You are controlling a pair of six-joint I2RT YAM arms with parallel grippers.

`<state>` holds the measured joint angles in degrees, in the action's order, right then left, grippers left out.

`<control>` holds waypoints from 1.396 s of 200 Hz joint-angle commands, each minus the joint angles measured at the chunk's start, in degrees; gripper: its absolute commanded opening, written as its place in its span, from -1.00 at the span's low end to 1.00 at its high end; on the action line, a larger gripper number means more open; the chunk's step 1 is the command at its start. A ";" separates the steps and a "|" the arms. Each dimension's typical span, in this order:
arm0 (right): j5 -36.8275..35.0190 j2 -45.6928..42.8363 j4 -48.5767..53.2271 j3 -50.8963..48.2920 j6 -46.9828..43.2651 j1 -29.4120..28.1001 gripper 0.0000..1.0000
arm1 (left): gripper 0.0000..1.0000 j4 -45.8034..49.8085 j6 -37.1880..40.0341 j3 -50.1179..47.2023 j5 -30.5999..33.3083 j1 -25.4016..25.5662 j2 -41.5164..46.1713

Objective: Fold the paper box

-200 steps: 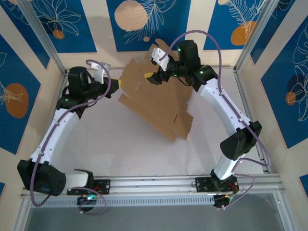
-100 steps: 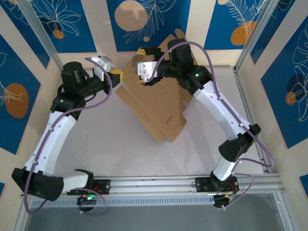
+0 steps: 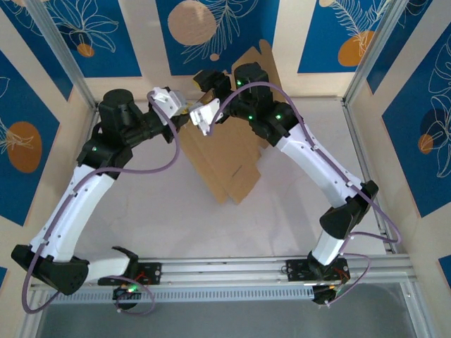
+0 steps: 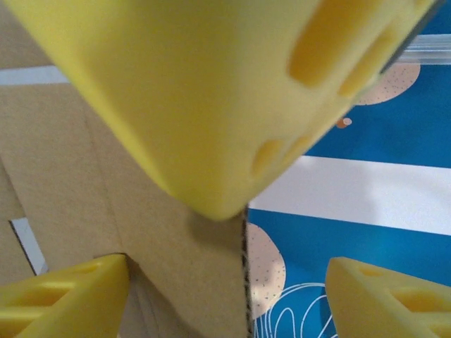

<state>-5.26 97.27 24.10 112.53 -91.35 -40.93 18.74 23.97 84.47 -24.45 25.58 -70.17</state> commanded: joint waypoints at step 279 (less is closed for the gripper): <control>1.50 -14.19 -1.45 -1.71 8.38 1.70 -1.00 | 0.73 -21.17 -7.68 -24.51 3.89 -11.05 12.81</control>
<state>-5.93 86.04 24.03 110.06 -85.80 -39.29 2.57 18.96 59.66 -13.85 15.59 -54.87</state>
